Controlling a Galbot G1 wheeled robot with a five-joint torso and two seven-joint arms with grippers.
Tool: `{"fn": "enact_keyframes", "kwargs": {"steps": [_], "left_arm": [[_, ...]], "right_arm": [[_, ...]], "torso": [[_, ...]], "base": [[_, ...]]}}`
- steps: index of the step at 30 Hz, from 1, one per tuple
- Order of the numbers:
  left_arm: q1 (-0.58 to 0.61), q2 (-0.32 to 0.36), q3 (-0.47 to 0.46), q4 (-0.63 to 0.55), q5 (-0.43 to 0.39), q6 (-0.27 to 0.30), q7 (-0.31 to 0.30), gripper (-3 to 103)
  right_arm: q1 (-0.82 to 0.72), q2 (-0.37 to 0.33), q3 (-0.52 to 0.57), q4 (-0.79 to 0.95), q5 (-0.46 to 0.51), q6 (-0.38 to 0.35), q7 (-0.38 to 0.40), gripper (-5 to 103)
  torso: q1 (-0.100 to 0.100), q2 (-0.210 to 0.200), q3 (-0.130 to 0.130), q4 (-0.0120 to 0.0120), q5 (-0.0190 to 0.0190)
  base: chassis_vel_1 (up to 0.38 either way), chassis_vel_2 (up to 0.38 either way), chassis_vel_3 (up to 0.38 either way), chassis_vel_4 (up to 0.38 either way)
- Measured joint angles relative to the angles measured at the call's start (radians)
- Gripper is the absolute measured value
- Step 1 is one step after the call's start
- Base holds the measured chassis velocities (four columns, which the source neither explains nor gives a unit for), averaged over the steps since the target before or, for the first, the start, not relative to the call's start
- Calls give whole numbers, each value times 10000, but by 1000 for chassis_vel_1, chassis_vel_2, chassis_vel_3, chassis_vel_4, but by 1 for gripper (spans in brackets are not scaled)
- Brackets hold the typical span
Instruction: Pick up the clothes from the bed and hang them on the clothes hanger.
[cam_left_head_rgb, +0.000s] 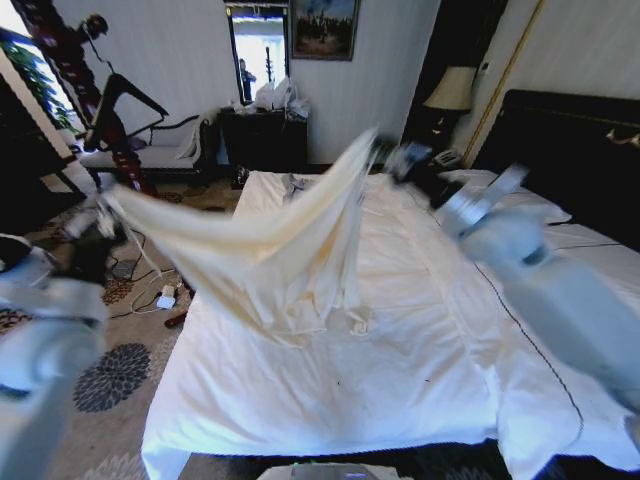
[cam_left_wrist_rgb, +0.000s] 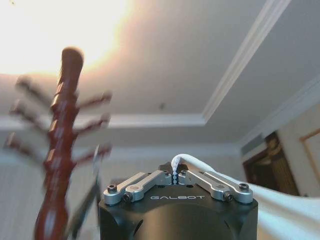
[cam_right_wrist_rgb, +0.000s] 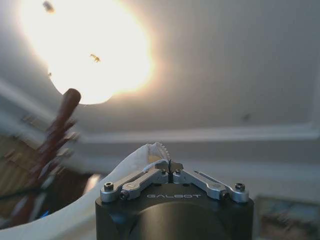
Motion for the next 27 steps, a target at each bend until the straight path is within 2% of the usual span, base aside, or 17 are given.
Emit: {"fn": "enact_keyframes", "kwargs": {"steps": [1, 2, 3, 8, 10, 11, 12, 13, 15, 16, 17, 20, 21, 23, 24, 25, 27], "left_arm": [[-152, 748, -704, -133, -686, 181, -56, 1], [-131, 935, -948, -204, -829, 242, -61, 1], [-131, 935, -948, -204, -829, 242, -61, 1], [386, 1215, -1894, -995, -1264, 404, 394, 1], [-128, 1573, -2266, -1249, -2653, 775, 81, 1], [-128, 1573, -2266, -1249, -2653, 775, 81, 1], [-799, 1862, -2077, -904, -3473, 1124, -382, 1], [-1490, 1998, -1579, -310, -3635, 1342, -601, 1], [-2475, 2064, -405, 1170, -3066, 1528, -753, 1], [-2852, 2043, 205, 1945, -2577, 1645, -587, 1], [-2852, 2043, 205, 1945, -2577, 1645, -587, 1], [-2944, 1704, 1567, 2944, -1139, 1746, 140, 1], [-2624, 1475, 1955, 2959, -535, 1731, 337, 1], [-2431, 1330, 2084, 2878, -329, 1727, 401, 1], [-2175, 1074, 2213, 2584, -230, 1725, 449, 1], [-2082, 937, 2259, 2385, -246, 1724, 455, 1], [-2006, 824, 2305, 2177, -285, 1722, 426, 1]], "right_arm": [[111, -232, 470, 391, 315, -204, 452, 0], [43, -361, 678, 648, 442, -309, 536, 0], [43, -361, 678, 648, 442, -309, 536, 0], [-871, -1362, 1963, 2530, 1432, -659, 613, 0], [-441, -1547, 2260, 2784, 2248, -767, 791, 0], [-441, -1547, 2260, 2784, 2248, -767, 791, 0], [242, -1414, 1878, 2444, 2475, -1015, 1163, 0], [886, -1163, 1279, 1903, 2417, -1287, 1487, 0], [1908, -552, -29, 753, 2052, -1852, 2081, 0], [2414, -42, -1092, -137, 1761, -2265, 2436, 0], [2414, -42, -1092, -137, 1761, -2265, 2436, 0], [2682, 912, -2933, -1319, 937, -3083, 2937, 0], [2385, 1034, -3248, -1418, 465, -3184, 3006, 0], [2132, 1060, -3305, -1399, 249, -3209, 3003, 0], [1645, 1057, -3264, -1268, -7, -3232, 2947, 0], [1378, 1028, -3135, -1133, -73, -3234, 2895, 0], [1164, 944, -2922, -982, -95, -3229, 2815, 0]], "torso": [[0, 0, 0, -2, 2], [0, 0, 0, -3, 4], [0, 0, 0, -3, 4], [-3, 0, -1, -6, -4], [-4, 1, -4, -3, -6], [-4, 1, -4, -3, -6], [-7, 5, -7, -11, 5], [-9, 7, -8, -12, 10], [-8, 8, -7, -14, 6], [-2, 3, 0, -10, -19], [-2, 3, 0, -10, -19], [18, -8, 13, 20, -1], [18, -7, 11, 14, -23], [16, -7, 10, 11, -27], [11, -7, 8, -5, -4], [2, -6, 3, -8, 12], [-10, -1, -6, -17, 11]], "base": [[0, 0, 0, 0], [0, 0, 0, 0], [0, 0, 0, 0], [0, 0, 0, 0], [0, 0, 0, 0], [0, 0, 0, 0], [0, 0, 0, 0], [0, 0, 0, 0], [0, 0, 0, 0], [0, 0, 0, 0], [0, 0, 0, 0], [0, 0, 0, 0], [0, 0, 0, 0], [0, 0, 0, 0], [0, 0, 0, 0], [0, 0, 0, 0], [0, 0, 0, 0]]}}
